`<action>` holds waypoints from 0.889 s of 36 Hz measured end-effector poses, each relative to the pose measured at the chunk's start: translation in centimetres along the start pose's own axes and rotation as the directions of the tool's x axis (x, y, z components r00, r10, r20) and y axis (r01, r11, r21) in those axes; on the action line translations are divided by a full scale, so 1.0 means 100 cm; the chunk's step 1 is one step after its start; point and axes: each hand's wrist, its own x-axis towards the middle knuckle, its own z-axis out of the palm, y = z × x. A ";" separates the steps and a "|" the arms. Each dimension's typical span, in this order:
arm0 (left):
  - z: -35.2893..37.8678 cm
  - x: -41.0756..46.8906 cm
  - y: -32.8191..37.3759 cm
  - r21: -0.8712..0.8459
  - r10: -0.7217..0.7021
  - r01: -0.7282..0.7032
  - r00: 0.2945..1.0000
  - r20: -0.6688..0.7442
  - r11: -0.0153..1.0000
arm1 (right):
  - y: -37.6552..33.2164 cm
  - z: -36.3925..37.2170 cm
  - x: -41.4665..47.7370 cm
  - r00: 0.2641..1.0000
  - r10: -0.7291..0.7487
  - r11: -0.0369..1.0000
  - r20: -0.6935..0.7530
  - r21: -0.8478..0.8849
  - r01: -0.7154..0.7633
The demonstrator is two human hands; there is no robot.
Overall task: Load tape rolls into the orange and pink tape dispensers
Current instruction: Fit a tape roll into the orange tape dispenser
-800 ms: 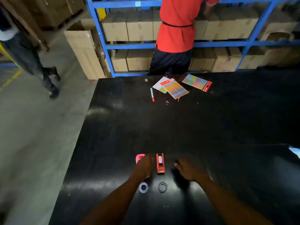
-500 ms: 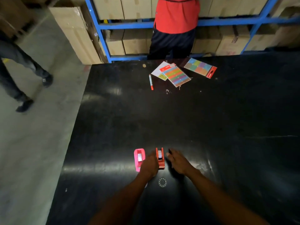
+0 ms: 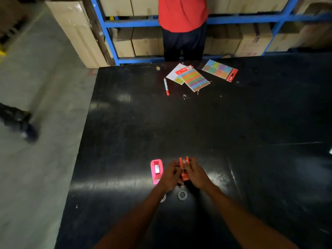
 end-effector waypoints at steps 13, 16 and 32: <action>0.001 -0.051 0.031 -0.085 0.094 -0.085 0.989 0.113 0.993 | -0.010 -0.014 -0.045 0.974 -0.224 0.971 -0.017 0.079 0.225; 0.002 -0.054 0.042 -0.091 0.086 -0.077 0.992 0.097 0.993 | -0.009 -0.016 -0.049 0.966 -0.257 0.955 -0.035 0.147 0.259; -0.012 -0.049 0.038 -0.072 -0.055 0.052 0.998 -0.042 0.996 | 0.032 -0.064 -0.034 0.947 -0.075 0.925 -0.314 0.332 0.183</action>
